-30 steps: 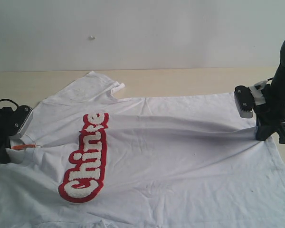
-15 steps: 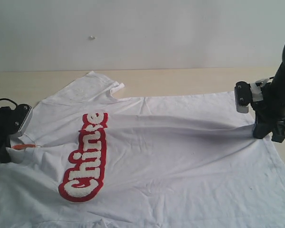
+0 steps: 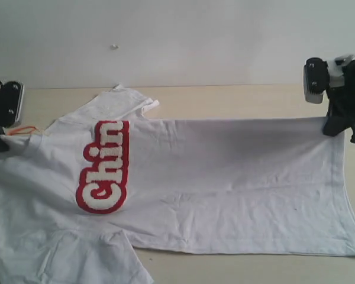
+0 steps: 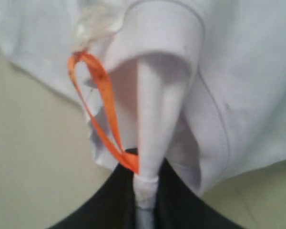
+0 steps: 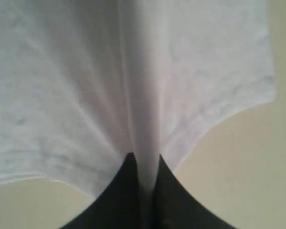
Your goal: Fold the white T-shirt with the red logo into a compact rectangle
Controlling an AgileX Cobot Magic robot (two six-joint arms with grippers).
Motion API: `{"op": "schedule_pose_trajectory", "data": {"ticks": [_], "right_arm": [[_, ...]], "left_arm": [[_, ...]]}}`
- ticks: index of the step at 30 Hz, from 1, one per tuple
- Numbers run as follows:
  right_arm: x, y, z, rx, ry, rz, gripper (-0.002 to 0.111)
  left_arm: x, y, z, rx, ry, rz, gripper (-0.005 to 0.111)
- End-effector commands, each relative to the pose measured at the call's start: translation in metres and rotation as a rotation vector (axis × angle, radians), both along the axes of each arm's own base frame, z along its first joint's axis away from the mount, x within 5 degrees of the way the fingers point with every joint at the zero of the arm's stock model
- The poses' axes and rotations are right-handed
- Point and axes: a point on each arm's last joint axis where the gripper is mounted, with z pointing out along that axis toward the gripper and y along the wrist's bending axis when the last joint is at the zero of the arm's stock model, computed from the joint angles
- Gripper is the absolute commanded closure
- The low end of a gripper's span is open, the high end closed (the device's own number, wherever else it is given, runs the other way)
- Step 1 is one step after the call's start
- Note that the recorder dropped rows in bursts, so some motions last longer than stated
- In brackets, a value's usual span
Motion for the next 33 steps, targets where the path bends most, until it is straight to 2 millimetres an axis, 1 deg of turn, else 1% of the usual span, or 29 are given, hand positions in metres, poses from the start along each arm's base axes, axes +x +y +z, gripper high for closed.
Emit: {"op": "schedule_pose_trajectory", "data": {"ticks": [1,3,6,7,10,12,13,14,15,16,19,22,23,25,26,29,31,33], "right_arm": [[-0.018,0.003,0.046,0.001,-0.063,0.001,0.108],[-0.025,0.006,0.063,0.008,-0.093,0.0,0.108],[-0.038,0.011,0.089,0.031,-0.151,-0.01,0.108],[-0.046,0.014,0.103,0.052,-0.187,-0.016,0.108],[-0.068,0.025,0.137,0.116,-0.265,-0.021,0.108],[-0.083,0.031,0.157,0.16,-0.311,-0.046,0.108],[-0.093,0.036,0.171,0.207,-0.354,-0.084,0.108],[-0.099,0.039,0.178,0.228,-0.376,-0.089,0.108],[-0.109,0.044,0.191,0.26,-0.419,-0.092,0.108],[-0.117,0.045,0.197,0.259,-0.431,-0.101,0.108],[-0.133,0.047,0.209,0.268,-0.455,-0.129,0.108],[-0.15,0.052,0.224,0.323,-0.503,-0.19,0.108],[-0.153,0.055,0.226,0.357,-0.498,-0.204,0.108],[-0.157,0.059,0.227,0.394,-0.47,-0.203,0.108],[-0.158,0.06,0.227,0.41,-0.466,-0.214,0.108],[-0.158,0.06,0.227,0.449,-0.448,-0.287,0.108],[-0.154,0.058,0.224,0.45,-0.427,-0.338,0.108],[-0.145,0.053,0.216,0.457,-0.375,-0.44,0.108]], "left_arm": [[-0.011,0.004,0.042,-0.007,-0.112,0.08,0.107],[-0.017,0.007,0.06,-0.024,-0.162,0.132,0.107],[-0.029,0.016,0.088,-0.074,-0.246,0.243,0.107],[-0.037,0.024,0.103,-0.102,-0.289,0.309,0.107],[-0.059,0.04,0.137,-0.191,-0.398,0.489,0.107],[-0.075,0.043,0.158,-0.238,-0.469,0.553,0.107],[-0.087,0.041,0.171,-0.249,-0.508,0.554,0.107],[-0.092,0.04,0.176,-0.255,-0.521,0.556,0.107],[-0.103,0.039,0.186,-0.291,-0.553,0.588,0.107],[-0.112,0.037,0.193,-0.312,-0.564,0.608,0.107],[-0.129,0.036,0.205,-0.34,-0.6,0.648,0.107],[-0.156,0.034,0.225,-0.406,-0.687,0.711,0.107],[-0.164,0.033,0.229,-0.422,-0.707,0.717,0.107],[-0.17,0.032,0.234,-0.447,-0.727,0.731,0.107],[-0.173,0.032,0.235,-0.452,-0.732,0.733,0.107],[-0.171,0.032,0.232,-0.449,-0.72,0.734,0.107],[-0.163,0.033,0.227,-0.438,-0.71,0.728,0.107],[-0.151,0.035,0.218,-0.401,-0.676,0.708,0.107]]}}
